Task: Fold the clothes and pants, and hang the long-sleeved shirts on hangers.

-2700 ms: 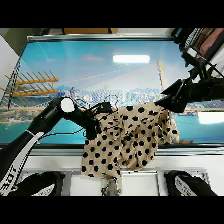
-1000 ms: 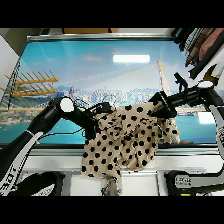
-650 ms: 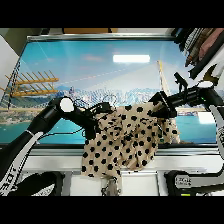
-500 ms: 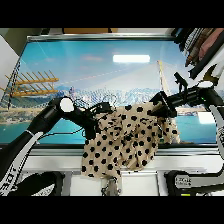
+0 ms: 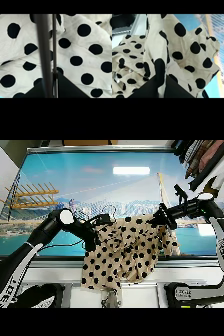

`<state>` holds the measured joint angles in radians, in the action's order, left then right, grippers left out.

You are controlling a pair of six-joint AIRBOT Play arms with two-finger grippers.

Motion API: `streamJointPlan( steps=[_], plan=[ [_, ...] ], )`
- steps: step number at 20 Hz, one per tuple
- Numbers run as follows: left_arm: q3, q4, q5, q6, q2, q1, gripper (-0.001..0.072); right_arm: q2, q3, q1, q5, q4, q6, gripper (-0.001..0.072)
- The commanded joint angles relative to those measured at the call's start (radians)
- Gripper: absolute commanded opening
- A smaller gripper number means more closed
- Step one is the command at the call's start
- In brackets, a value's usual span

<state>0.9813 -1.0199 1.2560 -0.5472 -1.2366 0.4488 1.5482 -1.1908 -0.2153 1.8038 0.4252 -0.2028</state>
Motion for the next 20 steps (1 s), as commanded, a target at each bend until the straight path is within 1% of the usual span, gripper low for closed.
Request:
streamJointPlan(
  steps=[1, 7, 8, 9, 10, 13, 18, 20],
  plan=[
    [0.001, 0.000, 0.000, 0.001, 0.000, 0.000, 0.0011, 0.001, 0.000, 0.001, -0.001, 0.000, 0.000, 0.0011],
    [0.001, -0.009, 0.010, 0.001, 0.000, 0.000, 0.0013, 0.001, 0.000, 0.001, -0.001, 0.000, 0.000, 0.0009],
    [0.001, -0.009, 0.019, 0.001, 0.000, 0.000, 0.0042, 0.001, 0.000, 0.001, -0.001, 0.000, 0.000, 0.0008],
    [0.001, -0.009, 0.026, -0.002, 0.000, 0.000, 0.0233, 0.001, 0.000, 0.001, -0.001, 0.000, 0.000, 0.0008],
    [0.001, -0.009, 0.027, -0.019, 0.000, 0.000, 0.0391, 0.001, 0.000, 0.001, -0.001, 0.000, 0.000, 0.0008],
    [0.001, -0.009, 0.026, -0.049, 0.000, 0.000, 0.0393, 0.000, 0.000, 0.001, -0.001, -0.001, 0.000, 0.0007],
    [0.001, -0.006, 0.030, -0.172, 0.004, -0.027, 0.0393, 0.000, 0.000, 0.000, -0.001, -0.001, 0.000, 0.0006],
    [0.001, -0.006, 0.044, -0.175, 0.023, -0.052, 0.0393, 0.000, 0.000, -0.001, -0.001, -0.004, 0.000, 0.0006]
  ],
)
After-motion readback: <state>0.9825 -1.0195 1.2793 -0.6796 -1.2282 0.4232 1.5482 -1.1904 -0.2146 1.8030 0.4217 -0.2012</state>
